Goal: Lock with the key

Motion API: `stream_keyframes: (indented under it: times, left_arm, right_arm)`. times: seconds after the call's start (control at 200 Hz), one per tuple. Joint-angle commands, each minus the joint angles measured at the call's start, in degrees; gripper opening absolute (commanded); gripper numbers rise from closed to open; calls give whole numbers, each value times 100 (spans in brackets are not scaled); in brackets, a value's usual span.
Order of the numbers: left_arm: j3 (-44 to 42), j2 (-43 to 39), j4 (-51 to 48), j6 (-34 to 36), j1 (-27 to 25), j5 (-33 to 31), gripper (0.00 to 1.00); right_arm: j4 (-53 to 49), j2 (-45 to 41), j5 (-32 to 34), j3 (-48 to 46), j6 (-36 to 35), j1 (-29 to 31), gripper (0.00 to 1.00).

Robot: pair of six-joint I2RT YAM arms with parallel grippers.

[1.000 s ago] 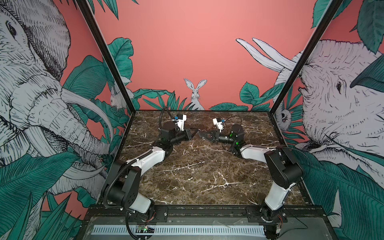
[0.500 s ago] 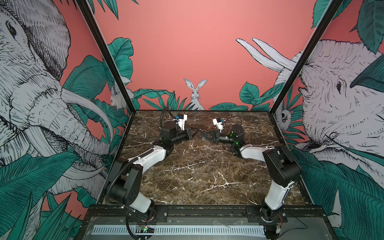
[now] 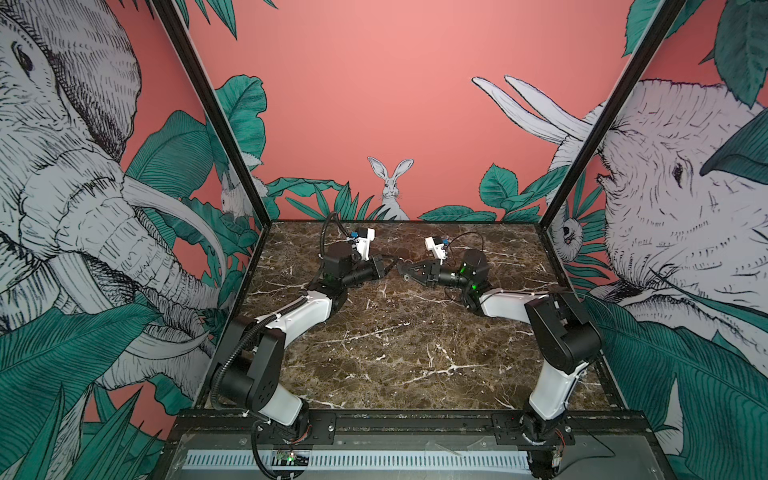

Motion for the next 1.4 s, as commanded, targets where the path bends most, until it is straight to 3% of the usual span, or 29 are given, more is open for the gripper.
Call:
stream_keyframes:
  times: [0.0,0.13,0.335,0.695,1.06,1.395]
  left_arm:
    - [-59,-14,-361,-93,-316,1050,0]
    - [-81,-14,-348,-208,-224,945,0]
    - [-140,-140,-315,-311,-80,592,0]
    - [-125,-164,-117,-550,49,206,0]
    - [-229,-216,43,-796,168,-60,0]
    - [-201,-74,335,-1045,172,-54,0]
  right_arm:
    - [753,15,394,201,-87,128,0]
    - [851,32,493,174,-25,121,3]
    - [874,46,631,106,-16,115,22]
    - [831,-12,797,-75,-72,105,36]
    - [369,-532,1380,-764,-360,16,42]
    - [971,-386,1595,-1117,-48,119,44]
